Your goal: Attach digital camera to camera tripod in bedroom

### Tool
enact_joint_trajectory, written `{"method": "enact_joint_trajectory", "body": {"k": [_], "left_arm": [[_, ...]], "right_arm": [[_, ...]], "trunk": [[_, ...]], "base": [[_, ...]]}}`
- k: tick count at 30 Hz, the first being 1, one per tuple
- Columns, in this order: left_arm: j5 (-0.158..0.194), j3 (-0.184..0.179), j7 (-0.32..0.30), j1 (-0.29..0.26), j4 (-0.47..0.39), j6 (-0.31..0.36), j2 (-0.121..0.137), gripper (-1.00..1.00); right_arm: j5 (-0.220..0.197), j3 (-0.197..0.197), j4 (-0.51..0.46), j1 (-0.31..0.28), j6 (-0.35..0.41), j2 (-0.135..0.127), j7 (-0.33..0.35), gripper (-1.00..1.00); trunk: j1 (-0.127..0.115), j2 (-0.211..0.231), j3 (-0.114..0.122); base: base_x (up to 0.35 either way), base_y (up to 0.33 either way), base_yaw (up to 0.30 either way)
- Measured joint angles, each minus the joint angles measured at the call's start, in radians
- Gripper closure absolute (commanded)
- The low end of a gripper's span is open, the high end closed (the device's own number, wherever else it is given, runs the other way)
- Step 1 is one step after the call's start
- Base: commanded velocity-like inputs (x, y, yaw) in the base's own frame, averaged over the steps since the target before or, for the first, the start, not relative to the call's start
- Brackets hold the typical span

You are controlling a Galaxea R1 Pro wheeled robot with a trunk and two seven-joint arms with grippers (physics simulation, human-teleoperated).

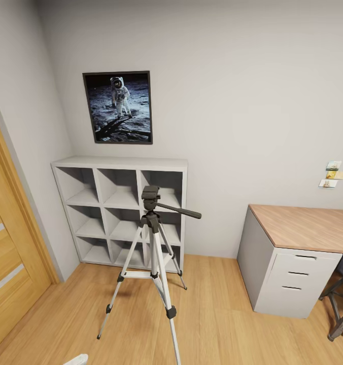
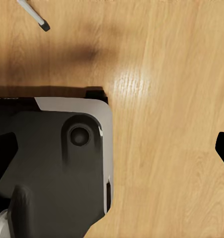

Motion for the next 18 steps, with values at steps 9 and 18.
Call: {"method": "enact_joint_trajectory", "body": {"k": [9,18], "left_arm": [[0.0,-0.001,0.005,0.0,-0.002,-0.002,-0.002,1.0],[0.001,0.003,0.007,0.0,-0.004,0.001,-0.004,1.0]], "right_arm": [[0.0,0.0,0.0,0.0,-0.001,0.002,0.0,-1.0],[0.0,0.0,0.0,0.0,-0.001,0.004,0.0,-1.0]], "trunk": [[0.0,0.0,0.0],[0.0,0.0,0.0]], "base": [[0.0,0.0,0.0],[0.067,0.007,0.0]]}}
